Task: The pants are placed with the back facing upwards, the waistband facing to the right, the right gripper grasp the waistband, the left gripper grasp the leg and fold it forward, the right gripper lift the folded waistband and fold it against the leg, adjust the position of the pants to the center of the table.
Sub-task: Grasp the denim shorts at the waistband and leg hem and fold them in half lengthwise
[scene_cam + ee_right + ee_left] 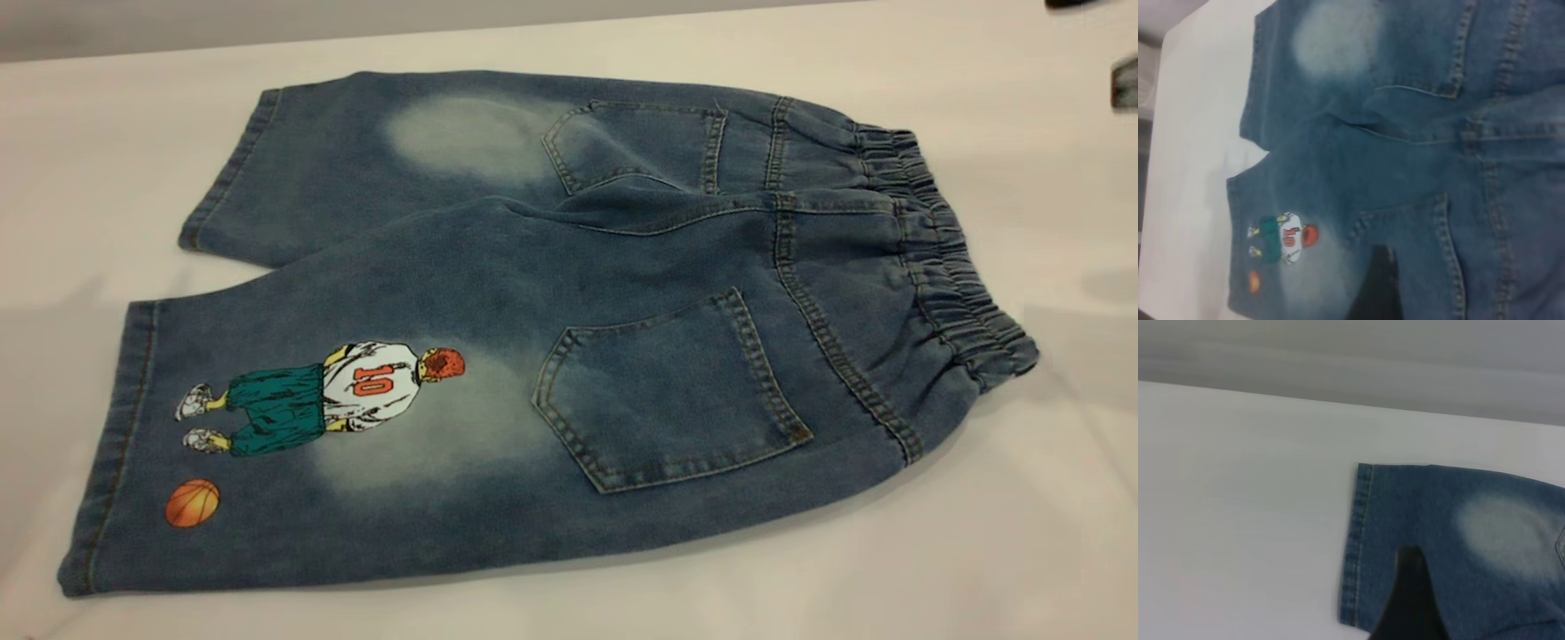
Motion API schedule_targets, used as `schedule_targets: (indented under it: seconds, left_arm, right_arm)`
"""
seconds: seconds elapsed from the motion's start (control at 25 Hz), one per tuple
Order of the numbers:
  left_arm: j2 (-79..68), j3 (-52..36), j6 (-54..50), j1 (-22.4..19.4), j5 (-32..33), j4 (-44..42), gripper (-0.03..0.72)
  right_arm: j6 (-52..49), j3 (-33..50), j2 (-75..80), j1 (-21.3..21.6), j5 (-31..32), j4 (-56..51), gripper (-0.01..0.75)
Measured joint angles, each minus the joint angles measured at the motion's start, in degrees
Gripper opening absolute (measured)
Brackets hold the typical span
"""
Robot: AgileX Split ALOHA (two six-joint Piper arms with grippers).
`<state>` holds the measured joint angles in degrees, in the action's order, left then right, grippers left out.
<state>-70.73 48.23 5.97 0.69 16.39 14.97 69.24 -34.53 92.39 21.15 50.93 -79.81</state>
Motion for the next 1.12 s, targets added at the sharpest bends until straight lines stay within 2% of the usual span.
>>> schedule_targets:
  seconds: [0.2, 1.12]
  left_arm:
    - [0.0, 0.0, 0.0, 0.0, 0.0, 0.0, 0.504]
    - [0.0, 0.0, 0.0, 0.0, 0.46, 0.17, 0.504]
  right_arm:
    - [4.87, 4.54, 2.86, 0.1, -3.51, -2.81, 0.587]
    - [17.36, 4.42, 24.23, 0.1, -4.5, -10.75, 0.587]
